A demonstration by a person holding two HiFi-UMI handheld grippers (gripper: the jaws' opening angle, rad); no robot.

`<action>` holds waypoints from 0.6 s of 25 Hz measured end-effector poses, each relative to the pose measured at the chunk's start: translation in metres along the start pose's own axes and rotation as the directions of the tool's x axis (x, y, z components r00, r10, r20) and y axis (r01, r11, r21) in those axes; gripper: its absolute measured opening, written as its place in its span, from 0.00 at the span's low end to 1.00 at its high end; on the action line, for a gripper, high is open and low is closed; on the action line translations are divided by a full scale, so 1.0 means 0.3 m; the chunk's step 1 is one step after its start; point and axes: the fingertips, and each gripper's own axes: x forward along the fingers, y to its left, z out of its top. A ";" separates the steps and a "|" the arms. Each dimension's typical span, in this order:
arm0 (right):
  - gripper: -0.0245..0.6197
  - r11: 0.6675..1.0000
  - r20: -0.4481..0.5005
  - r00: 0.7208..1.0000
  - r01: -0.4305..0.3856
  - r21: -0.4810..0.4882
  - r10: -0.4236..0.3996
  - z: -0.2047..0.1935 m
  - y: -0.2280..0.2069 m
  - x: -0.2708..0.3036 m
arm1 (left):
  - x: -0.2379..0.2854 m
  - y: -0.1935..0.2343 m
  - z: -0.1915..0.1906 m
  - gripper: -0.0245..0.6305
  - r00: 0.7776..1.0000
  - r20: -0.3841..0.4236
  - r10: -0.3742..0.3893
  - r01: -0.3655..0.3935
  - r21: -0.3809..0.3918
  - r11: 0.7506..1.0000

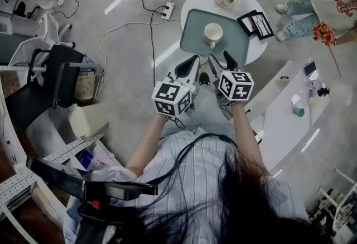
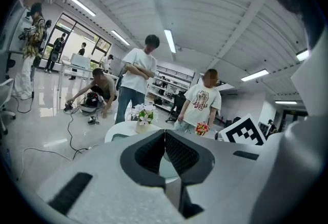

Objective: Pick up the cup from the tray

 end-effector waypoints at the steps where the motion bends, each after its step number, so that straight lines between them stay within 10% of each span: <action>1: 0.45 1.000 -0.009 1.000 0.002 -0.013 -0.002 -0.006 -0.011 0.024 | 0.005 0.012 -0.001 0.06 1.000 0.001 0.008 -0.008 -0.014 1.000; 15: 0.62 0.993 -0.215 0.972 0.083 -0.081 -0.098 -0.149 -0.218 0.355 | 0.161 0.183 -0.016 0.06 0.992 -0.063 0.108 -0.111 -0.054 0.992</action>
